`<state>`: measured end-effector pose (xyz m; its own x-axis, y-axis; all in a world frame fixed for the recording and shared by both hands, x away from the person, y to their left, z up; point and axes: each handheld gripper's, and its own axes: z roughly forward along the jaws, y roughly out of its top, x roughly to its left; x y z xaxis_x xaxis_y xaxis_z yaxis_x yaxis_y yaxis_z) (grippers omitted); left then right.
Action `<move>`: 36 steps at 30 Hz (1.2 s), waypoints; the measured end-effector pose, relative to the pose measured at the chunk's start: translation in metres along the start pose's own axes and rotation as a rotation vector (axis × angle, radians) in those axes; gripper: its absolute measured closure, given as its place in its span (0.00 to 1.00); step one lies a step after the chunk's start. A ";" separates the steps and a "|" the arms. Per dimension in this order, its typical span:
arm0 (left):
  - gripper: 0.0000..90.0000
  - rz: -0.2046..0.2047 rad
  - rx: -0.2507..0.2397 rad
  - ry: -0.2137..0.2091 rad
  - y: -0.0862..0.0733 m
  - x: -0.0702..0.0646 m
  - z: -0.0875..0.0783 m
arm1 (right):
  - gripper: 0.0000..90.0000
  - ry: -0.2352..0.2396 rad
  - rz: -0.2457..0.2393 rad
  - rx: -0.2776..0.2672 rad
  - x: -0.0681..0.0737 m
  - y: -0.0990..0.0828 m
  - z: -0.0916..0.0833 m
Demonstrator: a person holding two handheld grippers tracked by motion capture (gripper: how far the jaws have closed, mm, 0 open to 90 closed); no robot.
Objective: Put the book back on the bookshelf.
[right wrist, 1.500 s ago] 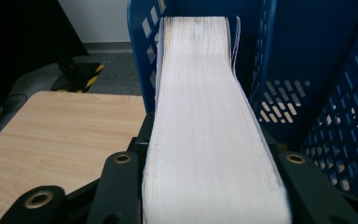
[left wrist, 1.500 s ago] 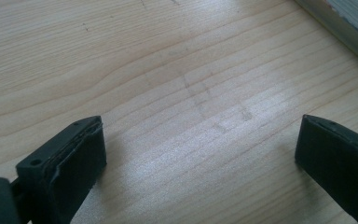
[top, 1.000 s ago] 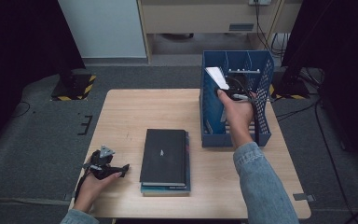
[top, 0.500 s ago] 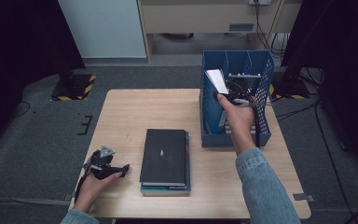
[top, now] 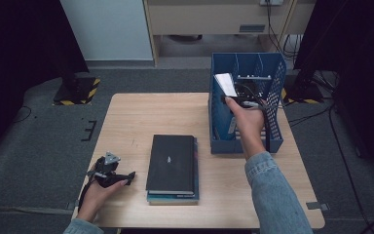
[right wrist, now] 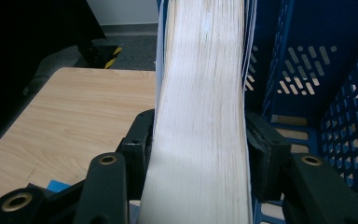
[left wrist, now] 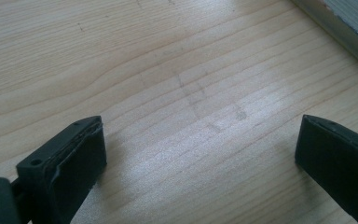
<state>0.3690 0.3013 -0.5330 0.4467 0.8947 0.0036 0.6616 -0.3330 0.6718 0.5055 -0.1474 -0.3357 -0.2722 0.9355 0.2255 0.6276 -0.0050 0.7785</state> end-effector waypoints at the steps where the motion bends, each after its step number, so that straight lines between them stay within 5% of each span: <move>1: 0.01 0.000 0.000 0.000 0.000 0.000 0.000 | 0.56 -0.001 0.005 -0.001 0.000 0.000 0.001; 26: 0.01 0.002 -0.002 -0.003 0.000 -0.001 0.001 | 0.52 -0.041 -0.060 0.028 0.006 0.001 0.004; 36: 0.01 0.004 -0.001 -0.003 0.001 -0.002 0.001 | 0.59 -0.054 -0.074 0.002 0.007 -0.005 0.002</move>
<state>0.3691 0.2990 -0.5330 0.4510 0.8925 0.0039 0.6594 -0.3362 0.6725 0.5019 -0.1396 -0.3394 -0.2785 0.9509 0.1351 0.6085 0.0658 0.7908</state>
